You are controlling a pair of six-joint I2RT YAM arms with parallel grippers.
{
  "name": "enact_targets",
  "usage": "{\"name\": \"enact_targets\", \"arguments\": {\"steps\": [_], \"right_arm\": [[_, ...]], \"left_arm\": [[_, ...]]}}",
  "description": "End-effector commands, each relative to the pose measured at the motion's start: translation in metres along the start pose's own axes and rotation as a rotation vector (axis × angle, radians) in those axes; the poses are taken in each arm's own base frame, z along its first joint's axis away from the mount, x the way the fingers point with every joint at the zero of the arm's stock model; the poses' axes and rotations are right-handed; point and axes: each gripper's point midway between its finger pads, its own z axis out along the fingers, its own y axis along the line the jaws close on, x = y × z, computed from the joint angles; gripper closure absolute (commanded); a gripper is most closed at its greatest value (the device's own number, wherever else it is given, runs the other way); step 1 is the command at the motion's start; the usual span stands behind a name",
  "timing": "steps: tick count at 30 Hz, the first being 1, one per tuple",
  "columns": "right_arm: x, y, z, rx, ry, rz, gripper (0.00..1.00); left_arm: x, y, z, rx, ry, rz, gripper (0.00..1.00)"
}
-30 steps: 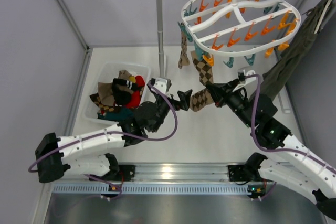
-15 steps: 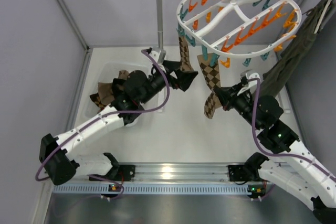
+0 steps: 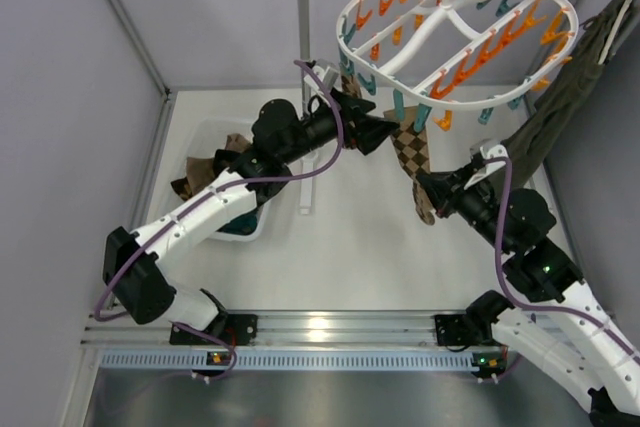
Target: Remove the socks clipped to the hanger
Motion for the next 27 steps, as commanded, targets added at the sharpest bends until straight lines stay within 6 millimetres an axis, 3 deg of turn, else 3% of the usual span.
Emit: {"name": "enact_targets", "arguments": {"steps": [1, 14, 19, 22, 27], "right_arm": [[-0.002, 0.010, -0.007, -0.066, -0.001, -0.015, 1.00], [-0.001, 0.025, -0.013, -0.154, 0.018, -0.041, 1.00], [0.002, 0.026, -0.012, -0.167, 0.026, -0.045, 1.00], [0.004, 0.028, -0.011, -0.177, 0.034, -0.044, 1.00], [0.008, 0.027, -0.008, -0.176, 0.043, -0.043, 1.00]], "left_arm": [[-0.025, -0.011, 0.006, 0.047, -0.052, -0.001, 0.07], [-0.039, -0.008, 0.034, 0.148, -0.065, -0.035, 0.07], [-0.036, -0.010, 0.042, 0.196, -0.055, -0.063, 0.11], [-0.034, -0.012, 0.047, 0.222, -0.053, -0.079, 0.15], [-0.036, -0.013, 0.052, 0.237, -0.062, -0.087, 0.35]]}}
